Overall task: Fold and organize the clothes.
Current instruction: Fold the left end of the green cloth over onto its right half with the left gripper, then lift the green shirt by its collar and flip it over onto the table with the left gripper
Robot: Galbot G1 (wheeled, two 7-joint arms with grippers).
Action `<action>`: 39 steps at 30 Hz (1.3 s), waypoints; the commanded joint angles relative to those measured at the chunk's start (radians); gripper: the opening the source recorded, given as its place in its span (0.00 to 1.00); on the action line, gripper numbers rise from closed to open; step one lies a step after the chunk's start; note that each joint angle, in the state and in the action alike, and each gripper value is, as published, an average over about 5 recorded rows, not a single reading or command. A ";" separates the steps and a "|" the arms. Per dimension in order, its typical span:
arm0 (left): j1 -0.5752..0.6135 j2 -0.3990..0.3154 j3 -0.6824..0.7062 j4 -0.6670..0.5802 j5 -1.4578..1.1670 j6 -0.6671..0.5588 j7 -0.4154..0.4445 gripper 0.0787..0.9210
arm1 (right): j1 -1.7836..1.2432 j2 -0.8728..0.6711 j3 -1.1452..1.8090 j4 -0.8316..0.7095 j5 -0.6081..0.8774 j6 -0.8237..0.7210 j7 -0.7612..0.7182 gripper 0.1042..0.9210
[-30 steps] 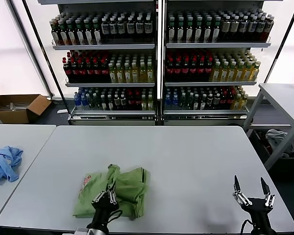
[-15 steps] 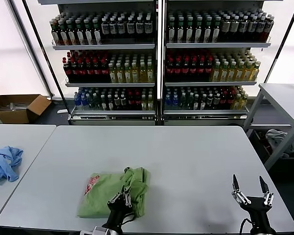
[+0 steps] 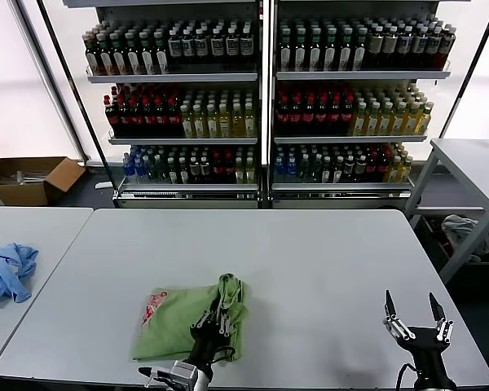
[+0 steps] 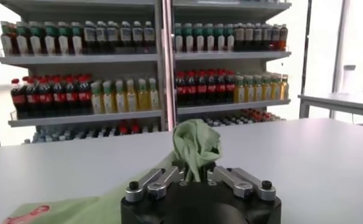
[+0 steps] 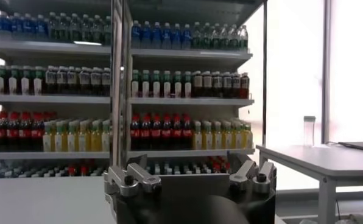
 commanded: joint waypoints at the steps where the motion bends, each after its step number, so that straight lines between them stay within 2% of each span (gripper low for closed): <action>1: -0.024 0.020 0.122 0.032 0.065 -0.033 0.009 0.30 | 0.003 0.001 -0.002 0.000 -0.003 -0.001 0.001 0.88; 8: -0.009 0.032 0.212 0.011 0.030 -0.063 0.034 0.53 | 0.002 0.007 -0.012 0.006 -0.015 0.000 0.003 0.88; 12: 0.002 0.032 0.247 -0.044 0.032 -0.063 0.036 0.68 | 0.002 0.007 -0.011 0.010 -0.021 -0.001 0.003 0.88; 15: 0.014 0.036 0.218 -0.117 0.030 -0.055 0.031 0.78 | 0.002 0.005 -0.008 0.011 -0.021 -0.002 0.004 0.88; 18: 0.035 0.068 0.100 -0.203 0.004 -0.033 0.026 0.85 | -0.002 0.004 -0.007 0.013 -0.021 -0.002 0.004 0.88; 23: 0.087 0.180 -0.222 -0.286 -0.148 0.020 -0.017 0.88 | -0.002 0.003 -0.005 0.011 -0.021 -0.002 0.005 0.88; 28: 0.147 0.253 -0.484 -0.185 -0.268 0.036 -0.031 0.88 | 0.002 0.002 -0.005 0.012 -0.021 -0.006 0.004 0.88; 34: 0.174 0.233 -0.540 -0.015 -0.303 0.040 -0.026 0.88 | 0.002 -0.002 0.003 0.013 -0.019 -0.008 0.006 0.88; 39: 0.199 0.200 -0.521 0.045 -0.339 0.041 0.006 0.88 | 0.000 -0.008 0.011 0.011 -0.018 -0.008 0.006 0.88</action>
